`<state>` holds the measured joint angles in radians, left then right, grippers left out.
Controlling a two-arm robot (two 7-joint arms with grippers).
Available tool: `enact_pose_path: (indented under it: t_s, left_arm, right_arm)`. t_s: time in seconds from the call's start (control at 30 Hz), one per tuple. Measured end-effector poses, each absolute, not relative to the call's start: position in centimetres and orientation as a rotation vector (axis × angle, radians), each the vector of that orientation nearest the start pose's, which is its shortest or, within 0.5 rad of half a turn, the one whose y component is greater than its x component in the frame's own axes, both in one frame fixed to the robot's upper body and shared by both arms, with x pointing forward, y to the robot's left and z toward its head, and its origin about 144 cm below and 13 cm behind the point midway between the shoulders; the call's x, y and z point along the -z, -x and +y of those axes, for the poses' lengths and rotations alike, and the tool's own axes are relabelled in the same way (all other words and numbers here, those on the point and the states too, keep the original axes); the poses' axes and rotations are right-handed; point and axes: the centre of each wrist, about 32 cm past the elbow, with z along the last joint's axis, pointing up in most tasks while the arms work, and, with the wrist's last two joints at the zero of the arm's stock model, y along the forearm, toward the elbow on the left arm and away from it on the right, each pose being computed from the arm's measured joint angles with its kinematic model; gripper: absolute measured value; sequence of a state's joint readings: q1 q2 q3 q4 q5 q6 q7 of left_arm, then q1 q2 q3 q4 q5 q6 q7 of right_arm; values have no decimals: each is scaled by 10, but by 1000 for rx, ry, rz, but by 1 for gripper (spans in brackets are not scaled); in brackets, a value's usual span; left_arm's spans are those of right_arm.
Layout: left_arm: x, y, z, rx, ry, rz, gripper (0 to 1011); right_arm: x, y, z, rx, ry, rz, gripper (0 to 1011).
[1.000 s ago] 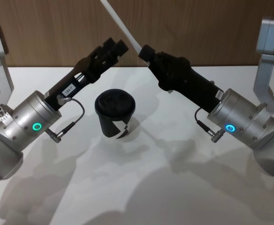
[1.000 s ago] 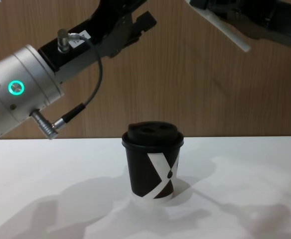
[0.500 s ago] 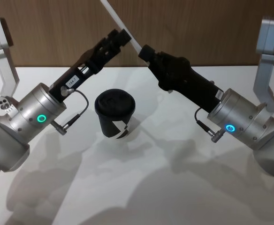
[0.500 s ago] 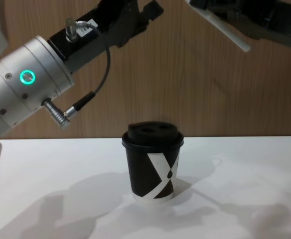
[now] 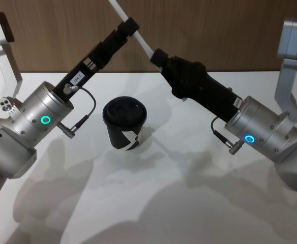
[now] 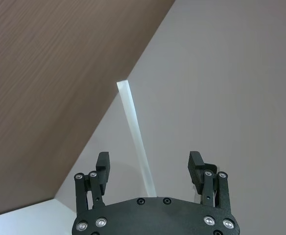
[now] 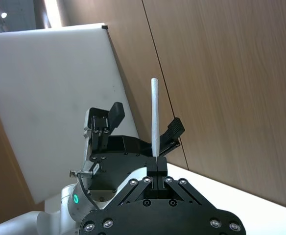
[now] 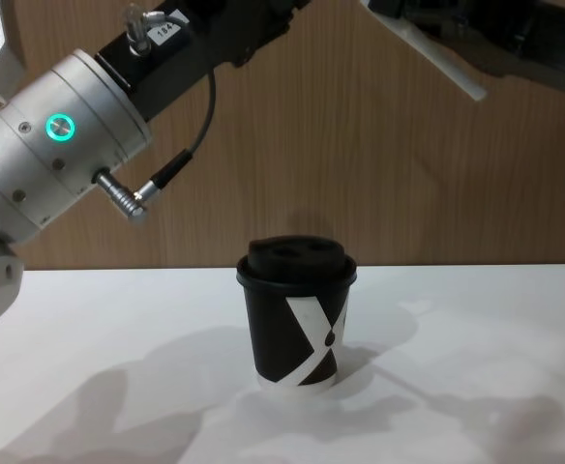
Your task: Pick up the straw with one hand, pass it to the other hand, and insert it into the cup.
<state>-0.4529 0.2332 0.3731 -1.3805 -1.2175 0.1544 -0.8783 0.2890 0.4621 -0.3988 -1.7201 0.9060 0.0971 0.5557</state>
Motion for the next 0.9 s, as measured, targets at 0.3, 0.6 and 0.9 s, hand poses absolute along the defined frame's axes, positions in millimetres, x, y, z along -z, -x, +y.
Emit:
enact_pose_path:
  t_s: [0.3,0.6,0.9]
  left_arm:
    - [-1234,-570,193,-189,765,418,1003]
    - [-1235,-575,189,-164,776,434,1003]
    - [-1237,-580,186,-148,776,437,862]
  right_arm:
    - [-1256,-500,-226,516,-356,144,2]
    - [-1256,-500,-226,516,-356,144,2]
    - [-1256,-500,-226,516,-356,144,3]
